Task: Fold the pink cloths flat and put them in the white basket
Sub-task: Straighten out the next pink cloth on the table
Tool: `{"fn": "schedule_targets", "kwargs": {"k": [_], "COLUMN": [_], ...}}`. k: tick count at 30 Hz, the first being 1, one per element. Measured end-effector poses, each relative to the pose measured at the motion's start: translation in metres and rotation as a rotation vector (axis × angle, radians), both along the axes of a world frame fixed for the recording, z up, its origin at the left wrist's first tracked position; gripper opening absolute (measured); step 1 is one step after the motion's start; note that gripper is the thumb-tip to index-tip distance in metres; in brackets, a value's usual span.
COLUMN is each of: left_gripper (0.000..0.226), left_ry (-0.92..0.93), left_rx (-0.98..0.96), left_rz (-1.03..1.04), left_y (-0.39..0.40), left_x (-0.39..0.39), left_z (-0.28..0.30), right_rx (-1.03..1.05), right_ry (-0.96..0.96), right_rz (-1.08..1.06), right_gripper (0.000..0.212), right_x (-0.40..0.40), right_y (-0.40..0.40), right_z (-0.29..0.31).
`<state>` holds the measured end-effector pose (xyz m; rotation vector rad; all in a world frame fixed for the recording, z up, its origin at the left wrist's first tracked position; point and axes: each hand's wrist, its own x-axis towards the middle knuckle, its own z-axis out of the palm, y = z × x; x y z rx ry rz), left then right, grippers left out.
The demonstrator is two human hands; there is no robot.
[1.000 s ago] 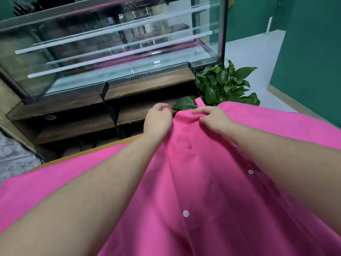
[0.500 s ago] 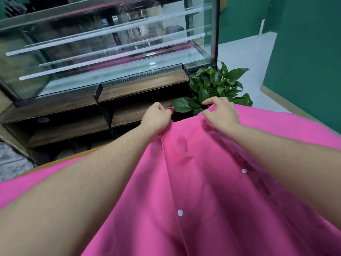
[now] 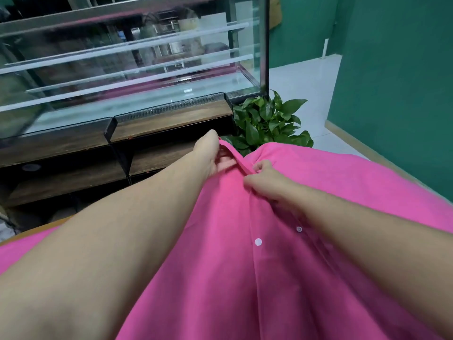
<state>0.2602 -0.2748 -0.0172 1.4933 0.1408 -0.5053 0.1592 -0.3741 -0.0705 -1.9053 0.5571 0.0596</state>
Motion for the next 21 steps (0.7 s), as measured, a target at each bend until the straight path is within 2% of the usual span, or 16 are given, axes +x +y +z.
{"fn": "schedule_targets", "kwargs": {"k": [3,6,10,13,15,17,19,21], "left_gripper": [0.017,0.01,0.014,0.016,0.016,0.018,0.02,0.013], "left_ry": [-0.004,-0.029,-0.019,0.003,-0.049,-0.174,-0.335,-0.506], "left_rx": [0.124,0.162,0.146,0.242,0.314,0.433,0.573,0.673], "left_rz": [-0.001,0.048,0.059,-0.182,-0.382,-0.539,-0.617,-0.671], "left_y": [-0.003,-0.008,-0.023,-0.029,-0.029,-0.026,-0.023,-0.02], "left_x": [0.006,0.016,0.032,0.039,0.043,0.046,0.05,0.055], "left_z": [-0.01,-0.028,-0.043,-0.042,-0.038,-0.037,-0.039,-0.044], "right_rx": [-0.007,0.04,0.011,-0.013,-0.011,0.012,0.022,0.015], "right_ry": [-0.007,0.104,0.183,0.157,0.143,0.139,0.136,0.126], "right_rz": [-0.045,-0.054,-0.019,0.013,0.025,0.032,0.034,0.043], "right_gripper": [0.003,0.015,0.021,0.019,0.02,0.021,0.022,0.02], "right_x": [-0.004,-0.006,0.0,0.001,0.001,0.001,0.002,0.003], "right_y": [-0.017,-0.027,-0.032,-0.032,-0.035,-0.038,-0.041,-0.041], "right_z": [0.01,0.007,-0.009,-0.017,-0.022,-0.026,-0.03,-0.033]}}
